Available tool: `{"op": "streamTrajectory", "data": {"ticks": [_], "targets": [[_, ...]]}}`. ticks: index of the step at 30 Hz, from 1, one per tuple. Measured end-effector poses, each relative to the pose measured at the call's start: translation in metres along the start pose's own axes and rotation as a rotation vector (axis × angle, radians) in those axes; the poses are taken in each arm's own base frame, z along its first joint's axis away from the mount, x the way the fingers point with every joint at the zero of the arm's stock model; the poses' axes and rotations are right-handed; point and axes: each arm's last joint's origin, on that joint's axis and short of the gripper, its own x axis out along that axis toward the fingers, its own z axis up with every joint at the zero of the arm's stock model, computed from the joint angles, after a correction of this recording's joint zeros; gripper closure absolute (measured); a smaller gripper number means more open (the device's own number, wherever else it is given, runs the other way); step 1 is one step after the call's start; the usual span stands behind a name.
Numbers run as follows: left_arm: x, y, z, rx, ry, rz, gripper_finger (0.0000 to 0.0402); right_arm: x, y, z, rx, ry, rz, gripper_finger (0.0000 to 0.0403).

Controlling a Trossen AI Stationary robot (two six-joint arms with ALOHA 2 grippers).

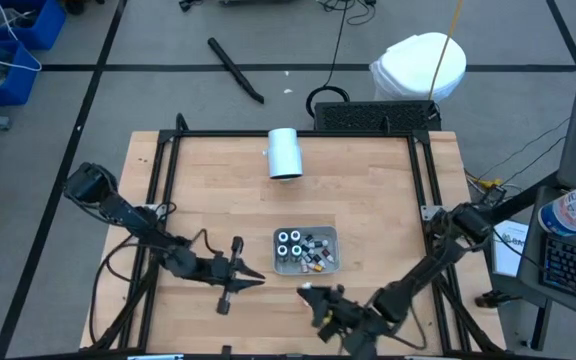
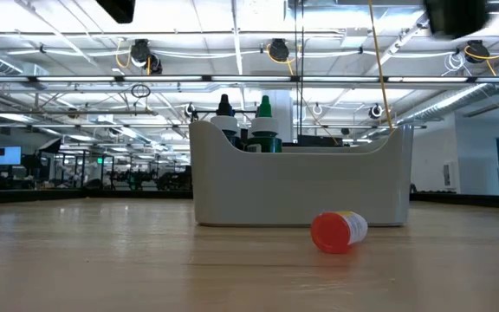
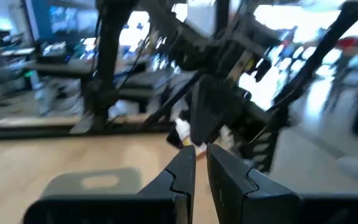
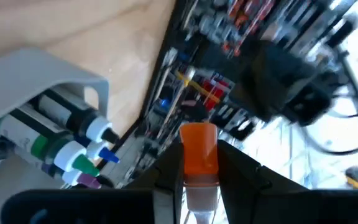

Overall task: Pick & Place food coloring
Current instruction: Put the orange food coloring bottle into the gray bin

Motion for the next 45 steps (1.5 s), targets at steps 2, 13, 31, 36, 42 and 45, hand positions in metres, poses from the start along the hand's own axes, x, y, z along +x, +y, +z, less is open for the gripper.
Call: {"op": "streamTrajectory", "data": {"ticks": [2, 13, 31, 36, 42, 45], "targets": [[0.006, -0.002, -0.002, 0.031, 0.058, 0.048, 0.0354, 0.01, 0.001, -0.001, 0.03, 0.022, 0.0, 0.0335], [0.042, -0.014, -0.003, 0.221, 0.113, 0.454, 0.0287, 0.034, -0.015, -0.015, 0.193, 0.086, -0.071, 0.0336], [0.049, -0.008, -0.003, 0.134, 0.161, 0.503, 0.0158, 0.054, -0.017, -0.027, 0.336, 0.084, -0.084, 0.0335], [0.049, -0.01, -0.004, 0.149, 0.175, 0.494, 0.0164, 0.057, -0.016, -0.029, 0.339, 0.117, -0.081, 0.0336], [0.047, -0.014, -0.004, 0.178, 0.182, 0.475, 0.0165, 0.057, -0.016, -0.03, 0.333, 0.13, -0.08, 0.0337], [0.044, -0.019, -0.004, 0.204, 0.187, 0.478, 0.0165, 0.058, -0.017, -0.031, 0.332, 0.135, -0.081, 0.034]]}}
